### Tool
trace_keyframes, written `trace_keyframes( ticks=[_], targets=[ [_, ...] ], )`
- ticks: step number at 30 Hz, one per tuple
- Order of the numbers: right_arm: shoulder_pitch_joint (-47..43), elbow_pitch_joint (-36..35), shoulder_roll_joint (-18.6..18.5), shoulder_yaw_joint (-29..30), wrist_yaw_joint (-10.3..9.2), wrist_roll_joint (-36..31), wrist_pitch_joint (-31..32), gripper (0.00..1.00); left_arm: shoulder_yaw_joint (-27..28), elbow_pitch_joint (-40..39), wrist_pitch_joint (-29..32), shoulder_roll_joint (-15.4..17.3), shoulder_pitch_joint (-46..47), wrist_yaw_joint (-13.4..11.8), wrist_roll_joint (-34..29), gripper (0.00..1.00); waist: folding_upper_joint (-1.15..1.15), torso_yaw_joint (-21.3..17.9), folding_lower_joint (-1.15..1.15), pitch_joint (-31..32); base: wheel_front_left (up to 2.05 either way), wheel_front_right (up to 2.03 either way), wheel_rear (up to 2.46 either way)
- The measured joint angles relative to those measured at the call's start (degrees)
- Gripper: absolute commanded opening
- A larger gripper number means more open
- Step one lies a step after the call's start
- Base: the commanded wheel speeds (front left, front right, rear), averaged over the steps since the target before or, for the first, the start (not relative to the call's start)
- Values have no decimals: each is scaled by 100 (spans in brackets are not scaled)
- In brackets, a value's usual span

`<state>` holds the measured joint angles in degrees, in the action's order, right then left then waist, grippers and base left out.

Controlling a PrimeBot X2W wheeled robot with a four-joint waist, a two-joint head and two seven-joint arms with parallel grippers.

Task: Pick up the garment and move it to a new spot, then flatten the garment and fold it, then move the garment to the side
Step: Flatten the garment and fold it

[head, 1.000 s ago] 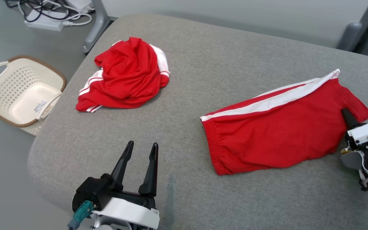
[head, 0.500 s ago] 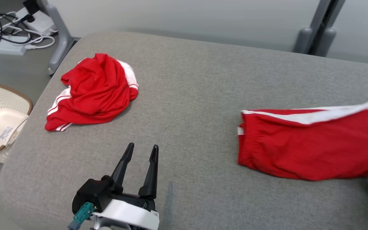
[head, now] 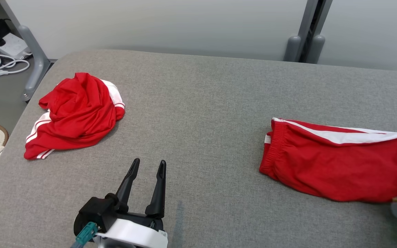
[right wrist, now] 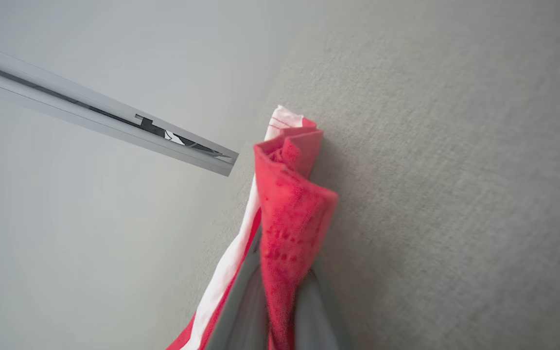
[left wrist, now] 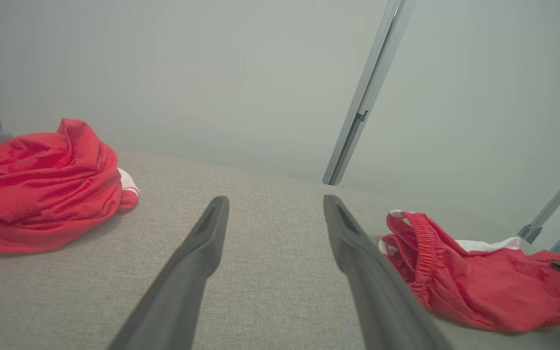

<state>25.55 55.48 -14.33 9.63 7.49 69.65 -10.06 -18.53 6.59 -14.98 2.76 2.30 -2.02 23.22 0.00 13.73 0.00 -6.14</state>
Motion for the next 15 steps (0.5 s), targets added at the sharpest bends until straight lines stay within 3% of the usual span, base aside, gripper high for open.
trace_keyframes(
  ticks=[15],
  targets=[
    [-668, -2880, 671, -1652, -1, 75, 345, 0, 40, 110, -1, 1, -79, 44, -52, 100, 0, 94, 0, 250, 0, 0, 0]
  ],
)
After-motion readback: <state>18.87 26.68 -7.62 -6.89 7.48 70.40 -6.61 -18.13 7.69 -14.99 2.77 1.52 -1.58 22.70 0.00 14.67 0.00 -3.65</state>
